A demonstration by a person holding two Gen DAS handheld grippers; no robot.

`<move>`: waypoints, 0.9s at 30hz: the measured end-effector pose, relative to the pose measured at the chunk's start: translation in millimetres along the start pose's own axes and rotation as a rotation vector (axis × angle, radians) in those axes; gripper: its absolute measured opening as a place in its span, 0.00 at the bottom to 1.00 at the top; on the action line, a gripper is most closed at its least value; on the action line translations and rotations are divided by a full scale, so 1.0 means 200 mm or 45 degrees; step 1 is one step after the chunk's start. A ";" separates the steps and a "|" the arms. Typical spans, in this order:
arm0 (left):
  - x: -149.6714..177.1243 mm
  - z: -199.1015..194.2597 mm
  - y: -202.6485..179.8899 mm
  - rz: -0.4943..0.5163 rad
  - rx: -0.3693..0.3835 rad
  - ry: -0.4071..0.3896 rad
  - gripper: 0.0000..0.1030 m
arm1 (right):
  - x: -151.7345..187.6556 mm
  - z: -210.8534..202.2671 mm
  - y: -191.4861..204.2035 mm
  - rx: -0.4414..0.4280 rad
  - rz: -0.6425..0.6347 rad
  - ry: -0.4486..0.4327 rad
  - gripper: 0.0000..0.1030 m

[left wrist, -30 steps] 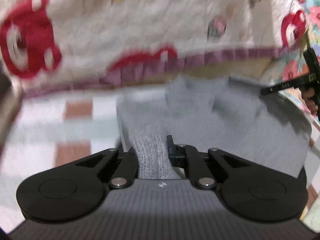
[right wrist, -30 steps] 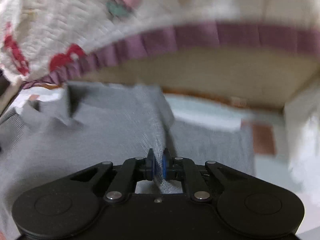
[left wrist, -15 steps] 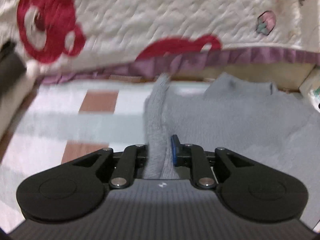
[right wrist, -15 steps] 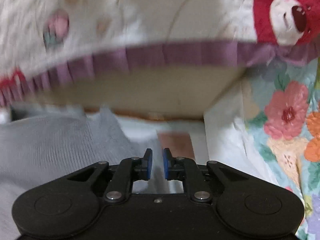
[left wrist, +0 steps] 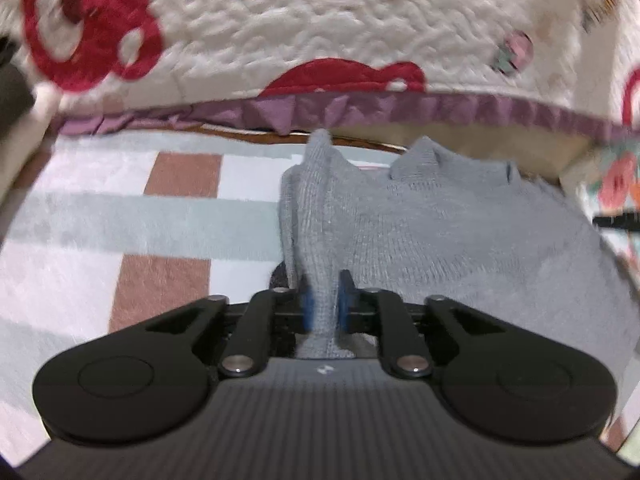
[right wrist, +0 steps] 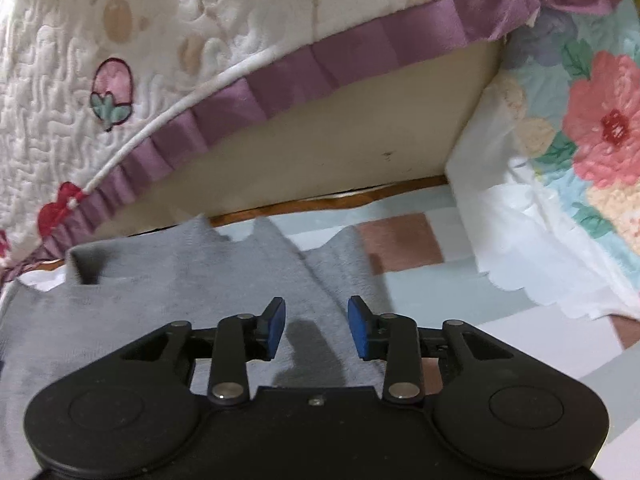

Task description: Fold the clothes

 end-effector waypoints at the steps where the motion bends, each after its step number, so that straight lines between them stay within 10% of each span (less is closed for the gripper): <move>1: 0.00 0.00 -0.01 0.016 -0.002 -0.005 0.11 | 0.00 0.01 0.00 0.014 -0.020 0.015 0.40; 9: 0.00 0.02 -0.02 0.051 0.006 -0.014 0.08 | 0.05 0.19 0.06 0.072 -0.119 0.125 0.59; 11: 0.00 0.01 -0.02 0.057 0.015 -0.019 0.08 | 0.05 0.19 0.09 0.066 -0.145 0.135 0.43; 12: 0.00 0.01 -0.02 0.057 0.021 -0.026 0.08 | 0.05 0.17 0.11 0.068 -0.168 0.125 0.15; 20: -0.13 -0.13 -0.13 0.228 -0.148 -0.229 0.07 | -0.02 -0.11 0.19 0.247 -0.355 -0.219 0.05; 27: -0.04 0.03 -0.12 0.245 -0.268 0.041 0.11 | 0.09 -0.01 0.04 0.402 -0.295 -0.158 0.07</move>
Point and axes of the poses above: each gripper's, at about its wrist camera, not at the fingertips, and z roughly the way its jaws point, y to its left, x to its underside, the point moved 4 cm from there along z, roughly the way its jaws point, and after that the axes turned 15 degrees about z, right-handed, at the moved point
